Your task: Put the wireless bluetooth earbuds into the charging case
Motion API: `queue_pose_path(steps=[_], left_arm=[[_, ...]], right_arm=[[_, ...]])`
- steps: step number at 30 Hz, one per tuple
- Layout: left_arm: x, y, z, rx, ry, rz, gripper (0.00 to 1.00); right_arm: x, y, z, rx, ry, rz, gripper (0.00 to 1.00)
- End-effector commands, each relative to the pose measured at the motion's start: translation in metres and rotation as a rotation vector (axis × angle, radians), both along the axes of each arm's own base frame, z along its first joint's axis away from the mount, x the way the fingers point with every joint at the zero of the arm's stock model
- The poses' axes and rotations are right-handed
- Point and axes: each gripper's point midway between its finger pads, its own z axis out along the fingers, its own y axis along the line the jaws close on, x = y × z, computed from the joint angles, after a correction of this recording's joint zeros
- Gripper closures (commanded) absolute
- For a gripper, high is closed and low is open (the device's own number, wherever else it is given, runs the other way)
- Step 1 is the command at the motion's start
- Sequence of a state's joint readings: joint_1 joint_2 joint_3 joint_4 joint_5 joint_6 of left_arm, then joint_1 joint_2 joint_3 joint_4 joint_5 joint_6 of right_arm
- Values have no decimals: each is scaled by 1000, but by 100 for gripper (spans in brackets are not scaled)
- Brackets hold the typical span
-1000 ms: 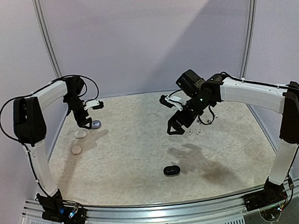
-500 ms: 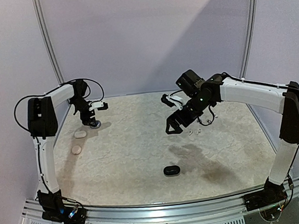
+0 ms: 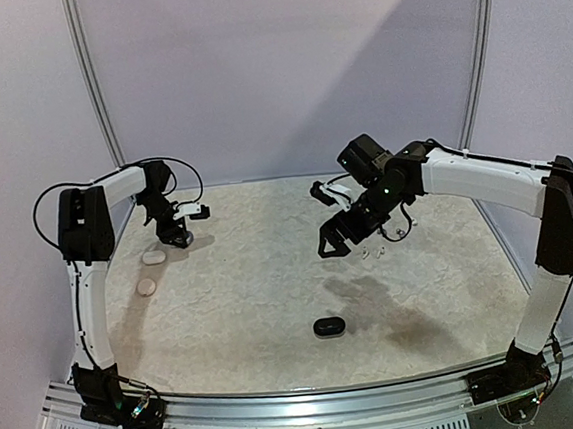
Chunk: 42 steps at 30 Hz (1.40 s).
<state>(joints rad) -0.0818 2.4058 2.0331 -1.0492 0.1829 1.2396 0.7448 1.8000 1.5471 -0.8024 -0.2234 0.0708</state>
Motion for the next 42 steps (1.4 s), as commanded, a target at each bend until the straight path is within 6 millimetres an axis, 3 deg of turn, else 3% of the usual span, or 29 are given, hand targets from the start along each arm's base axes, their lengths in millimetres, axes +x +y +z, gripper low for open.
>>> queue_pose_path(steps=[1,7,10,13,19,20,21,23,28,34,38,42], left_arm=[[-8,7,-12,13,49,0,40],[-7,8,-6,8,37,7,56],[-9,4,2,-4,26,10,74],[-16,-2,16,-23,12,3,78],[-45,-39,79,-64,-87,-69,95],[-55,-49,100,-71,-125,-97,97],[-65,-58,105,-74,-127,-124,99],[-91,-78,135,-84,-156,-180,100],[-152,-109,185,-80,-122,-233,100],[-202,-158,236,-188,-310,-363,100],[-223,-194,263,-305,-518,-454,100],[-239,-212,262,-331,-591,-501,100]], right_arm=[[-2,-1,4,8,14,-4,1],[1,0,6,14,8,-14,1],[7,-3,11,13,-20,-53,1],[16,-5,22,24,-64,-103,1],[36,-8,52,95,-148,-217,1],[40,-8,57,124,-148,-245,2],[43,-7,62,153,-149,-268,2],[49,-3,77,224,-152,-307,4],[51,18,112,409,-151,-300,13],[40,48,133,583,-96,-224,26],[12,83,137,604,-101,-82,27],[-19,121,146,743,-38,57,26]])
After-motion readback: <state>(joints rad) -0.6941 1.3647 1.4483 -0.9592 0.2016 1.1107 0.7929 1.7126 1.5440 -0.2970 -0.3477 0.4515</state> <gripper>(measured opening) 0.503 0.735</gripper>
